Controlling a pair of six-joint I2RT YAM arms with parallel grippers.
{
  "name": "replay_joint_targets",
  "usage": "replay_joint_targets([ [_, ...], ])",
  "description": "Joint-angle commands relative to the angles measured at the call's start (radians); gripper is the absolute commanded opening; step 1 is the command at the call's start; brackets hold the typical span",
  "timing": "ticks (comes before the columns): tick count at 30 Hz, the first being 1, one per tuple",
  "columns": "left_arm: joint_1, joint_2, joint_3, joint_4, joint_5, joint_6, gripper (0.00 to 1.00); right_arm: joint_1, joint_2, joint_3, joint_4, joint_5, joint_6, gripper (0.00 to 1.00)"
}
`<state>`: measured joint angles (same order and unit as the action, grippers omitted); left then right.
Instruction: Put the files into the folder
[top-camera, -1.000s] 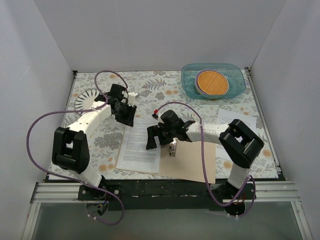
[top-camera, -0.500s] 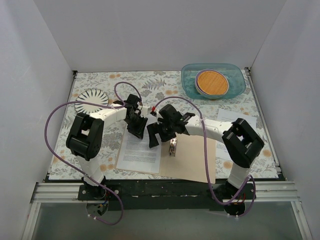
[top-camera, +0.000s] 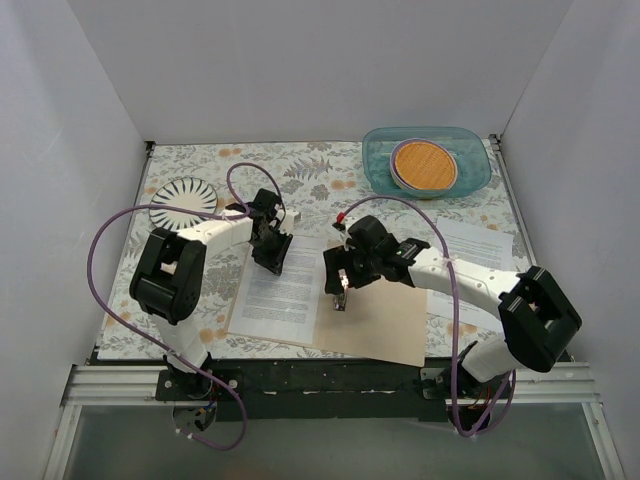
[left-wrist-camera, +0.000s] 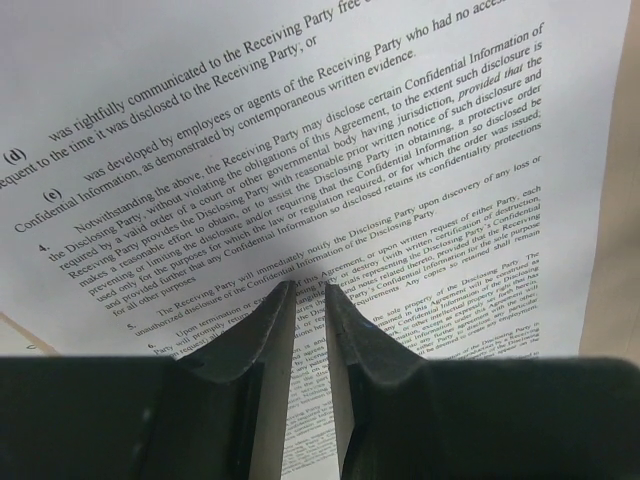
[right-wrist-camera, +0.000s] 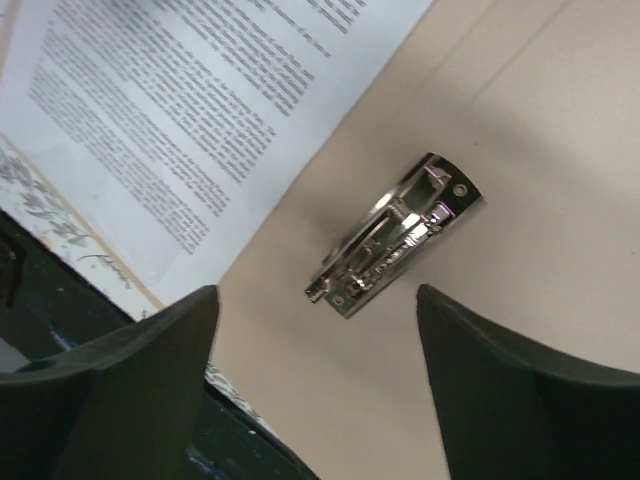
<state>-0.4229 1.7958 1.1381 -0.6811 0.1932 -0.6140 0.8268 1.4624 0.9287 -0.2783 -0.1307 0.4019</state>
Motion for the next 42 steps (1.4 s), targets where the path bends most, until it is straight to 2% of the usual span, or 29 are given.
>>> replay_joint_targets([
  [1,0.006,-0.006,-0.046,0.000,-0.078,0.017,0.19,0.001,-0.007,-0.036,0.007,0.085,0.061,0.79],
  [2,0.006,-0.006,-0.047,-0.001,-0.078,0.017,0.19,0.003,-0.002,-0.040,0.011,0.088,0.072,0.72],
  [3,0.006,-0.007,-0.051,-0.003,-0.081,0.019,0.19,0.006,0.004,-0.051,0.024,0.088,0.078,0.60],
  [4,0.006,-0.013,-0.052,-0.003,-0.083,0.019,0.19,0.009,0.007,-0.057,0.045,0.085,0.086,0.56],
  [16,0.007,-0.041,-0.080,-0.008,-0.080,0.028,0.19,0.020,0.151,-0.048,0.079,0.108,0.126,0.48],
  [23,0.009,-0.068,-0.130,0.005,-0.109,0.045,0.19,-0.020,0.266,0.064,0.070,0.091,0.060,0.47],
  [26,0.015,-0.082,-0.146,0.011,-0.123,0.051,0.19,-0.026,0.320,0.156,0.044,0.089,0.022,0.42],
  [30,0.042,-0.084,-0.124,0.018,-0.139,0.043,0.19,-0.028,0.409,0.286,-0.021,0.103,0.017,0.26],
  [32,0.052,-0.087,-0.086,0.023,-0.159,0.034,0.25,-0.028,0.421,0.328,-0.033,0.100,0.017,0.25],
  [34,0.052,-0.095,-0.037,0.017,-0.164,0.022,0.26,-0.028,0.429,0.335,-0.035,0.103,0.031,0.18],
  [35,0.052,-0.095,-0.009,0.005,-0.160,0.019,0.31,-0.028,0.429,0.332,-0.032,0.103,0.038,0.16],
  [39,0.052,-0.059,0.205,-0.046,-0.135,0.002,0.40,-0.028,0.440,0.323,-0.013,0.102,0.080,0.07],
  [42,0.052,-0.033,0.332,-0.095,-0.097,-0.013,0.44,-0.028,0.453,0.326,0.004,0.100,0.095,0.07],
])
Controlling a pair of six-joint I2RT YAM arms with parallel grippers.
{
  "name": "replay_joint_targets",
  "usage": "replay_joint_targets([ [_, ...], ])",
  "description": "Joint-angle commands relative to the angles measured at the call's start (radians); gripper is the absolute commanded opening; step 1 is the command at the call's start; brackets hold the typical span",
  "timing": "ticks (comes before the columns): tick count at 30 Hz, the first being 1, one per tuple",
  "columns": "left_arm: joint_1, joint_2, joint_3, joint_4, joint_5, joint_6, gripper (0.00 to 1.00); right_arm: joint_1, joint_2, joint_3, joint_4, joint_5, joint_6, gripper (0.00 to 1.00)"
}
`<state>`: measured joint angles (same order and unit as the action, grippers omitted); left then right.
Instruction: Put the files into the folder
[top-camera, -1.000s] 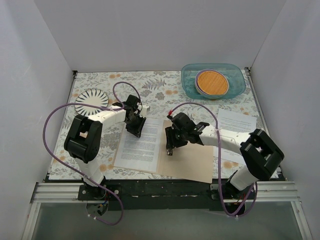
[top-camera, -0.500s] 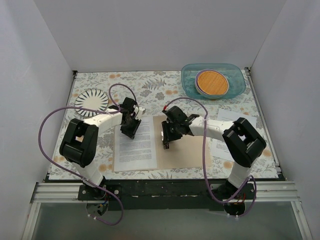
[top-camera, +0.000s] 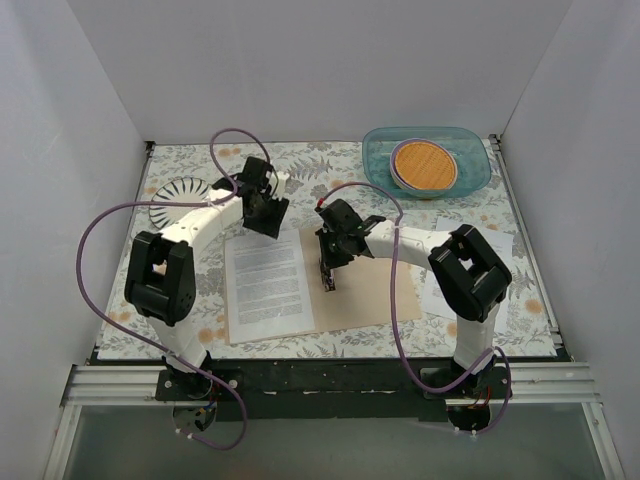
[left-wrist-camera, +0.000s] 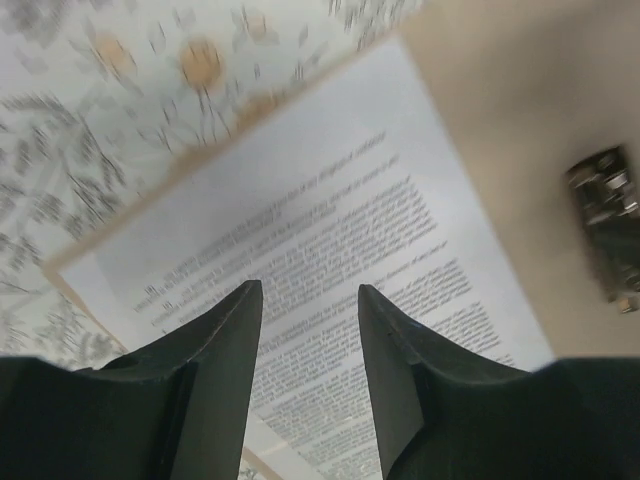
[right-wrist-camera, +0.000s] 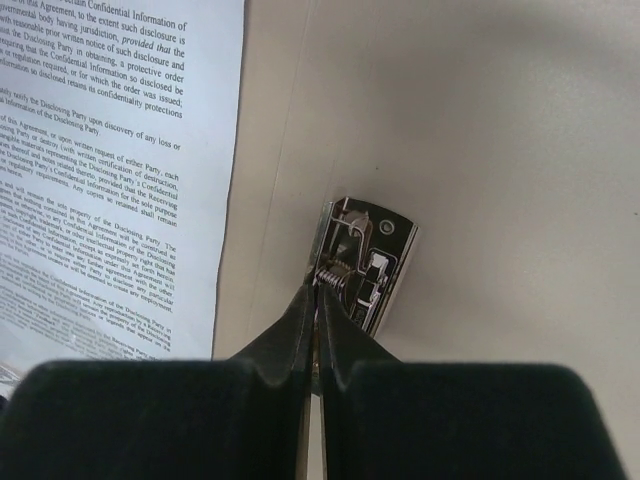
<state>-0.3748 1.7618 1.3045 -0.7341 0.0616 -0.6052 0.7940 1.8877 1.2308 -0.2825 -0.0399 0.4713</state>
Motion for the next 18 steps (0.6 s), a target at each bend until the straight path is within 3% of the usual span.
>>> replay_joint_targets([
  [1,0.004,0.005,0.188,-0.062,0.049,-0.025,0.44,0.004,0.031,0.025,0.014,0.006,0.027,0.06],
  [6,0.001,0.022,0.257,-0.097,0.127,-0.065,0.45,0.001,0.086,0.110,0.009,-0.011,0.027,0.03],
  [13,-0.019,0.033,0.202,-0.081,0.191,-0.080,0.44,-0.021,0.059,0.122,-0.001,0.000,0.041,0.01],
  [14,-0.022,0.033,0.181,-0.073,0.201,-0.084,0.44,-0.024,0.027,0.113,0.006,0.003,0.044,0.04],
  [17,-0.033,0.056,0.162,-0.031,0.228,-0.079,0.43,-0.026,-0.069,0.036,0.069,0.020,0.038,0.25],
  [18,-0.035,0.065,0.159,-0.025,0.237,-0.074,0.41,-0.024,-0.097,0.015,0.084,0.021,0.027,0.37],
])
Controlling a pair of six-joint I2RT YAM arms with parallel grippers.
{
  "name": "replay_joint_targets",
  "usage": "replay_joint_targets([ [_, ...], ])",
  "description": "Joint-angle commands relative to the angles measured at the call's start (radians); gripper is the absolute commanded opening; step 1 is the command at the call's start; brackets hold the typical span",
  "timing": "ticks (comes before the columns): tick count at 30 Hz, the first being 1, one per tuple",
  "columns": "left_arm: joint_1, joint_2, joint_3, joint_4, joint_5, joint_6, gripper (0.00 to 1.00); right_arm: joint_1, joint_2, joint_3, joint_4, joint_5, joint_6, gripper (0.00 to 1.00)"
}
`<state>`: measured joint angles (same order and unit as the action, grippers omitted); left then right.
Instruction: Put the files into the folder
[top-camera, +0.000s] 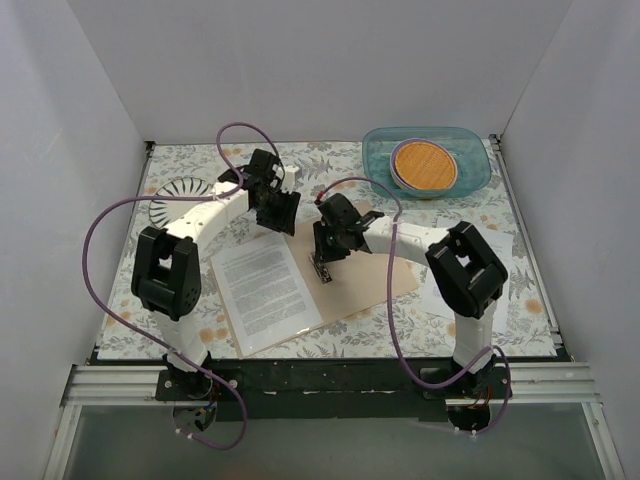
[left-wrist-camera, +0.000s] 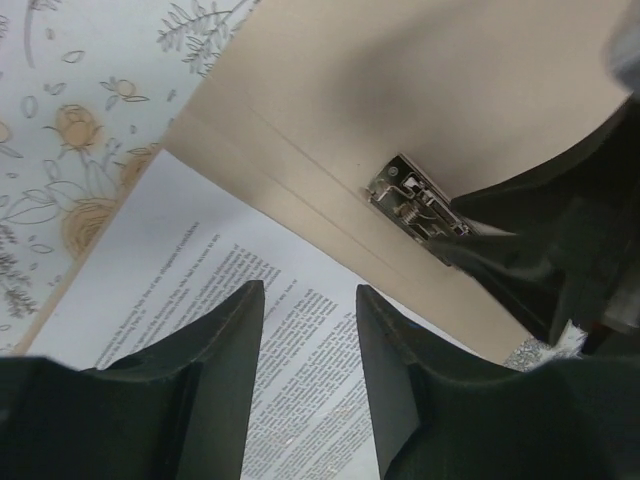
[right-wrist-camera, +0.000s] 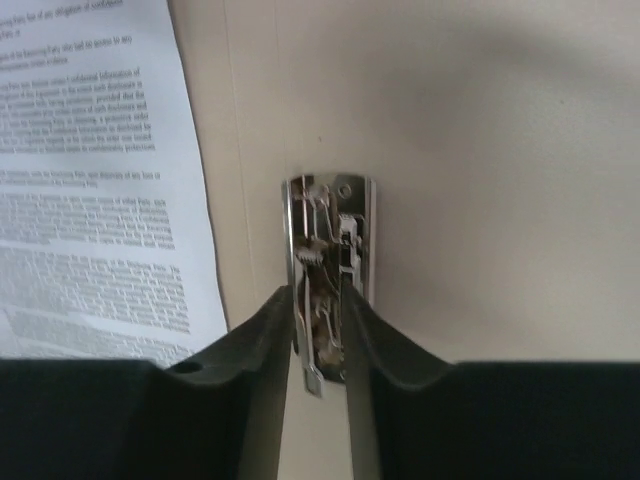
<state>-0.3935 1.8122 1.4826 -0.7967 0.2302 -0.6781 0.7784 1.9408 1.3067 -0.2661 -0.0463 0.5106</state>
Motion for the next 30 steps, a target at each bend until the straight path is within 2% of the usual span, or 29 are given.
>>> replay_joint_targets([
  [1,-0.018,0.024,-0.018,0.059,0.080,0.009,0.38,-0.010,-0.176,-0.076,0.077,0.040,-0.021,0.48],
  [2,-0.021,0.042,-0.016,0.071,0.086,0.020,0.36,-0.008,-0.231,-0.108,0.082,0.063,-0.030,0.68],
  [3,-0.024,0.048,-0.013,0.083,0.092,0.028,0.32,-0.008,-0.259,-0.127,0.112,0.078,-0.050,0.98],
  [5,-0.025,0.064,-0.002,0.123,0.103,0.035,0.26,-0.008,-0.346,-0.194,0.157,0.079,-0.084,0.99],
  [7,-0.028,0.091,0.036,0.142,0.115,0.044,0.05,-0.005,-0.403,-0.240,0.215,0.091,-0.096,0.99],
  [8,-0.028,0.101,0.048,0.148,0.124,0.051,0.00,-0.005,-0.455,-0.260,0.238,0.094,-0.095,0.99],
  [11,-0.031,0.133,0.085,0.165,0.136,0.077,0.00,-0.008,-0.569,-0.346,0.297,0.118,-0.018,0.99],
  [12,-0.033,0.144,0.096,0.163,0.138,0.081,0.00,-0.010,-0.600,-0.377,0.292,0.137,0.005,0.97],
  [13,-0.034,0.148,0.105,0.168,0.142,0.087,0.00,-0.010,-0.632,-0.401,0.326,0.134,0.008,0.88],
  [14,-0.038,0.150,0.107,0.172,0.146,0.106,0.00,-0.010,-0.702,-0.441,0.352,0.132,0.032,0.69],
  [15,-0.045,0.150,0.102,0.183,0.141,0.115,0.00,-0.011,-0.736,-0.507,0.385,0.160,0.055,0.19],
  [16,-0.050,0.147,0.099,0.212,0.139,0.126,0.00,-0.011,-0.765,-0.542,0.433,0.167,0.071,0.03],
  [19,-0.076,0.156,0.088,0.260,0.115,0.167,0.00,-0.025,-0.799,-0.583,0.436,0.148,0.091,0.01],
  [22,-0.082,0.167,0.081,0.309,0.153,0.183,0.00,-0.051,-0.802,-0.641,0.427,0.129,0.199,0.01],
  [25,-0.082,0.220,0.117,0.300,0.191,0.198,0.00,-0.088,-0.845,-0.772,0.617,0.053,0.250,0.01],
  [26,-0.082,0.251,0.128,0.295,0.198,0.199,0.00,-0.090,-0.838,-0.764,0.619,0.028,0.235,0.01],
  [28,-0.084,0.282,0.153,0.291,0.173,0.192,0.00,-0.067,-0.787,-0.678,0.491,0.040,0.111,0.01],
  [30,-0.087,0.321,0.171,0.290,0.149,0.184,0.00,-0.012,-0.709,-0.592,0.404,0.130,0.051,0.01],
])
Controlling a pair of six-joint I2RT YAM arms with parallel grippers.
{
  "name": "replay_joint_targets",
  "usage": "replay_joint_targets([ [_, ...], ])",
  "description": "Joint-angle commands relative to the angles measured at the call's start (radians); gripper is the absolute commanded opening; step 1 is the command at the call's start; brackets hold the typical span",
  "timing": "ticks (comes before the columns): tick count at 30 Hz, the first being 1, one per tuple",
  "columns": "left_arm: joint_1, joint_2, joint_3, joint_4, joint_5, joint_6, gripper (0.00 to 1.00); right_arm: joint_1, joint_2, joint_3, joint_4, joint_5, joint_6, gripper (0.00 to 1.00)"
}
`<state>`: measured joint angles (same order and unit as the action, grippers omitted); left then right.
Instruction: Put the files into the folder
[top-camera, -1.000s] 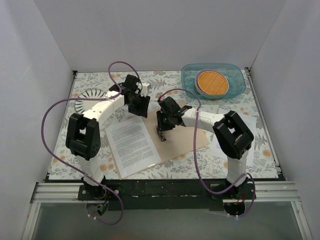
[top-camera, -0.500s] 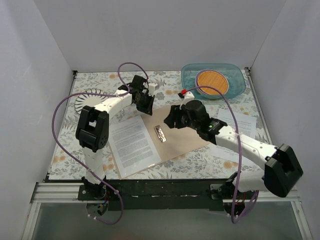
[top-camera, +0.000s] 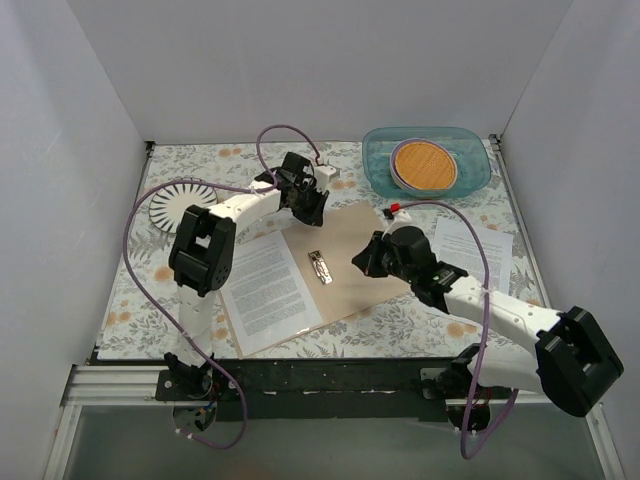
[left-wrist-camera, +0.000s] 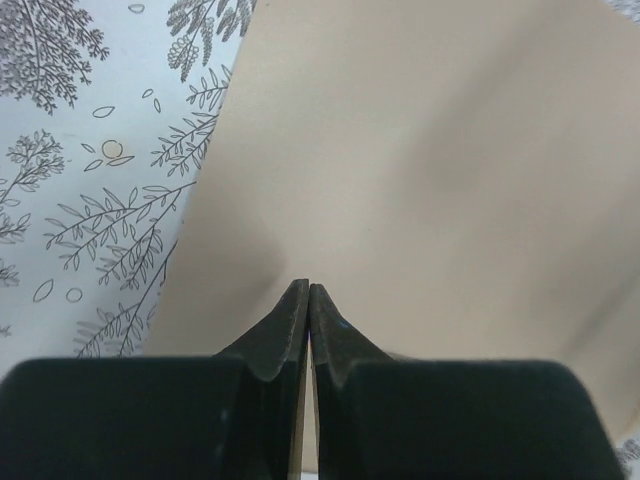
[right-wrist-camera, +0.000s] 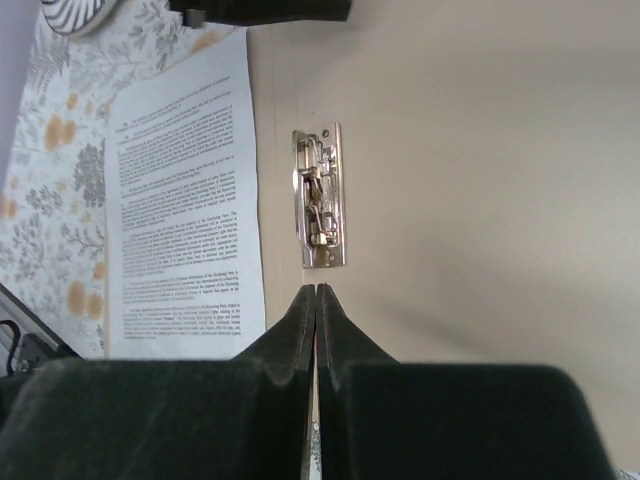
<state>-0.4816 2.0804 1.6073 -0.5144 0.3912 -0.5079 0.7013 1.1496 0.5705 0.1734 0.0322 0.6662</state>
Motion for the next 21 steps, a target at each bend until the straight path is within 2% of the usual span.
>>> replay_joint_targets([
  [1,0.000,0.063,0.049,0.008,-0.021,0.016,0.00,0.082,0.100,0.155,-0.041,0.075,-0.146,0.17],
  [2,-0.002,0.072,0.051,0.008,-0.038,0.017,0.00,0.102,0.133,0.170,-0.048,0.098,-0.158,0.51],
  [3,-0.002,0.089,0.052,0.013,-0.047,0.017,0.00,0.105,0.143,0.172,-0.035,0.122,-0.165,0.59],
  [4,-0.003,0.095,0.051,0.014,-0.055,0.017,0.00,0.107,0.157,0.172,-0.020,0.123,-0.183,0.59],
  [7,-0.003,0.112,0.042,0.013,-0.086,0.025,0.00,0.128,0.202,0.183,0.000,0.178,-0.218,0.23],
  [8,-0.005,0.113,0.037,0.014,-0.107,0.031,0.00,0.145,0.231,0.192,-0.009,0.202,-0.237,0.03],
  [14,-0.005,0.121,-0.009,0.013,-0.167,0.042,0.00,0.185,0.330,0.209,0.015,0.284,-0.270,0.01],
  [21,-0.005,0.118,-0.043,0.001,-0.209,0.042,0.00,0.210,0.450,0.264,0.031,0.253,-0.300,0.01],
])
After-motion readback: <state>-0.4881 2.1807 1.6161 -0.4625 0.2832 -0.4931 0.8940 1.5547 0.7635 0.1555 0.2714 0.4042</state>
